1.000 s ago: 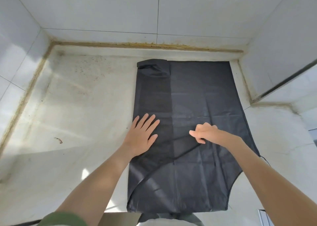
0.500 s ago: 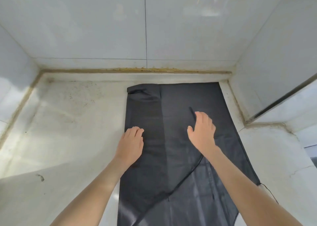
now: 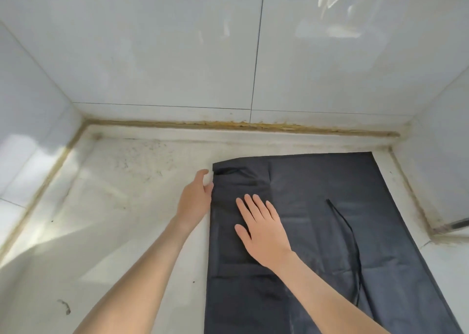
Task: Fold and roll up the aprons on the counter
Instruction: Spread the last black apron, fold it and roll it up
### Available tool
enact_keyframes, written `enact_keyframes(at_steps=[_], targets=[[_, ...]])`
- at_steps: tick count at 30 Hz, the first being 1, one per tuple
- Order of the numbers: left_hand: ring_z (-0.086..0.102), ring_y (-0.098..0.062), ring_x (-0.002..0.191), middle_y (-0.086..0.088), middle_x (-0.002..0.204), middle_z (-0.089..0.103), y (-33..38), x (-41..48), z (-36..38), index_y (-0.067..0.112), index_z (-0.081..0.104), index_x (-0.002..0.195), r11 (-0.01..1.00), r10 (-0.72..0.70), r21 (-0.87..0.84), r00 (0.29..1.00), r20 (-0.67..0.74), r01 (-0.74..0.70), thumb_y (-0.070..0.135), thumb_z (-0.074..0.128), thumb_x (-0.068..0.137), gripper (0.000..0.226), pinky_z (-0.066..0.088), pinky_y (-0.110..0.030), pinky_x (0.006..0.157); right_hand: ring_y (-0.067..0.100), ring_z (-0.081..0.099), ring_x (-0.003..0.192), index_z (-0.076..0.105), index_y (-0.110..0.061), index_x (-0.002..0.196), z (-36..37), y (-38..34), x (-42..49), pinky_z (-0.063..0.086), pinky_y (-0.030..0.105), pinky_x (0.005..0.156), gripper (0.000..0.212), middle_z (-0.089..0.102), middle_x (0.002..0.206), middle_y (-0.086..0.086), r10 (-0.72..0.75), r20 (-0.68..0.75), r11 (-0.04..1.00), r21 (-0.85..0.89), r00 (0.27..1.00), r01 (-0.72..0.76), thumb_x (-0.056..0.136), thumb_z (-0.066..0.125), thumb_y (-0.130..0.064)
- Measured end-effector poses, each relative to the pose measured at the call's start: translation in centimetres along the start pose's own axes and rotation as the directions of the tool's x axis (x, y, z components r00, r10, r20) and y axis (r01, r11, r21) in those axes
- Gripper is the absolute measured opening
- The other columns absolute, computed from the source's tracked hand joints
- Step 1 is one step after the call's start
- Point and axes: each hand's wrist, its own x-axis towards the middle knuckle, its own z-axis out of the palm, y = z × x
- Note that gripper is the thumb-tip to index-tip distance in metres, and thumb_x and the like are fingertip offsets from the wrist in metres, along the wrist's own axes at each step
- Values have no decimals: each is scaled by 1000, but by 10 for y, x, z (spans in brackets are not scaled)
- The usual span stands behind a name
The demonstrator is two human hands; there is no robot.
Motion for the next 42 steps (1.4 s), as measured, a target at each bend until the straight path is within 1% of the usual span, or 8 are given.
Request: enact_keyframes(at_steps=[3, 8, 14, 17, 20, 24, 30, 42], targets=[[58, -21, 68, -5, 76, 58, 4, 25, -12, 23, 53, 126, 968, -78, -221, 982, 172, 116, 18, 48, 99, 28, 55, -37, 71, 23, 35, 139, 30, -18, 149, 2, 1, -12, 16, 41, 113, 59, 38, 151, 3, -39, -19, 999, -32, 999, 39, 98, 29, -47], [53, -12, 78, 2, 87, 59, 17, 55, -20, 21, 61, 90, 999, 36, -10, 963, 267, -34, 24, 58, 94, 6, 41, -25, 67, 21, 32, 141, 29, -19, 150, 1, 1, -10, 15, 40, 113, 59, 35, 152, 2, -33, -3, 999, -16, 999, 33, 98, 28, -48], [52, -10, 78, 6, 82, 56, 37, 73, -40, 18, 53, 75, 907, 1, -399, 946, 324, 135, 11, 52, 96, 22, 42, -25, 78, 21, 30, 142, 28, -20, 150, -2, 1, -10, 15, 40, 114, 59, 34, 153, 1, -31, 3, 999, -11, 1000, 31, 98, 30, -47], [54, -11, 79, 1, 93, 56, 47, 88, -47, 16, 50, 81, 849, -110, -494, 977, 182, 187, 15, 43, 101, 22, 46, -25, 75, 22, 30, 142, 28, -20, 150, -2, 1, -10, 14, 40, 113, 59, 34, 153, 2, -21, 8, 1000, -19, 1000, 21, 98, 29, -48], [57, -17, 73, -9, 97, 60, 43, 87, -41, 8, 49, 97, 962, -188, -181, 976, 111, 206, 32, 39, 102, 26, 50, -30, 70, 22, 30, 142, 27, -20, 150, -2, 1, -10, 14, 40, 113, 59, 34, 153, 2, -16, 12, 1000, -23, 1000, 17, 98, 28, -48], [65, -22, 78, -10, 94, 66, 34, 65, -17, 4, 58, 98, 890, -382, -154, 888, 256, 428, 52, 51, 93, 49, 53, -28, 63, 22, 31, 142, 28, -20, 150, -2, 0, -10, 13, 40, 114, 59, 35, 153, 2, -13, 12, 1000, -15, 1000, 13, 98, 29, -48], [60, -12, 77, 0, 87, 64, 40, 59, -2, 8, 64, 96, 751, -294, -544, 928, 231, 374, 16, 58, 95, 10, 46, -17, 56, 21, 30, 142, 28, -20, 150, -3, -1, -9, 13, 39, 114, 59, 34, 153, 1, -15, 5, 1000, -12, 1000, 15, 98, 29, -48], [61, -18, 76, -5, 89, 63, 41, 53, -23, 13, 60, 85, 773, -261, -534, 939, 223, 342, 32, 47, 101, 28, 51, -27, 71, 17, 35, 139, 27, -22, 149, -5, -1, -11, 15, 34, 113, 60, 42, 148, -3, 11, -13, 998, 66, 1000, -10, 96, 31, -49]])
